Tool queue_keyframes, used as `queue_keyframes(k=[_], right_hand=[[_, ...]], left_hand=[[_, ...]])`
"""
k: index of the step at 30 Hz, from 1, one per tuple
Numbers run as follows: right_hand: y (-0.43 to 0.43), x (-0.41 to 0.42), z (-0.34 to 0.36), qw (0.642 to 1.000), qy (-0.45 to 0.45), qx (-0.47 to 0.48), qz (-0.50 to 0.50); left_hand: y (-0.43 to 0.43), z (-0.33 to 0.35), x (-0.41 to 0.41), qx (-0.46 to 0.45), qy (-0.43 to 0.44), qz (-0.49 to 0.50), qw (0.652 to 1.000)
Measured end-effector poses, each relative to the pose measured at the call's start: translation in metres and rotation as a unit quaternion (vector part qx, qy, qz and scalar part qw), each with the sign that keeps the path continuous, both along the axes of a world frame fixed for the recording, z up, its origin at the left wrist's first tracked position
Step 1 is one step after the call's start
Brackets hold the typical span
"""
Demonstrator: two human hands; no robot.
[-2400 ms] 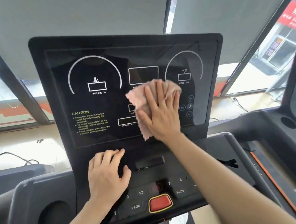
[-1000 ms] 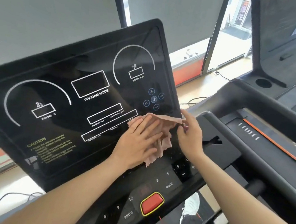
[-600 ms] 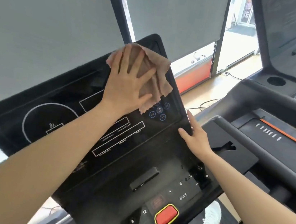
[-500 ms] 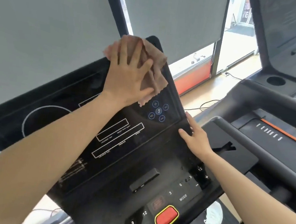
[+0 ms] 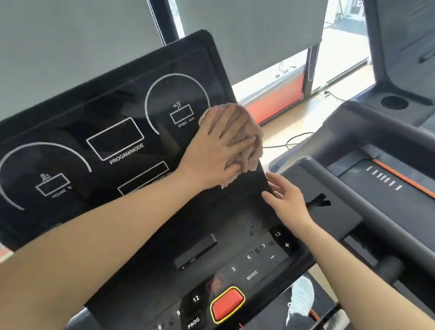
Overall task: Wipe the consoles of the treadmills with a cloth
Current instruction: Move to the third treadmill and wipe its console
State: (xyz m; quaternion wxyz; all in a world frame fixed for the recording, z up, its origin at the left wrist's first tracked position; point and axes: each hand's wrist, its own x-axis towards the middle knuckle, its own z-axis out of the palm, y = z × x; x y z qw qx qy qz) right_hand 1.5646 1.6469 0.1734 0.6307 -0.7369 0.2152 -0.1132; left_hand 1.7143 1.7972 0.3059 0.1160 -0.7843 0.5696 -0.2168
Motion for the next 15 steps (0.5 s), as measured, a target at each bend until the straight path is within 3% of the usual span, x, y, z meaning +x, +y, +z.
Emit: queue_keyframes(k=[8,15], right_hand=[[0.004,-0.023,-0.004,0.999,-0.011,-0.012,-0.044],[0.003,-0.035,-0.007,0.996,0.019,-0.083,0.019]], left_hand=[[0.002,-0.097,-0.044,0.089,-0.021,0.051,0.995],[0.028,-0.122,-0.053,0.116,-0.089,0.039,0.988]])
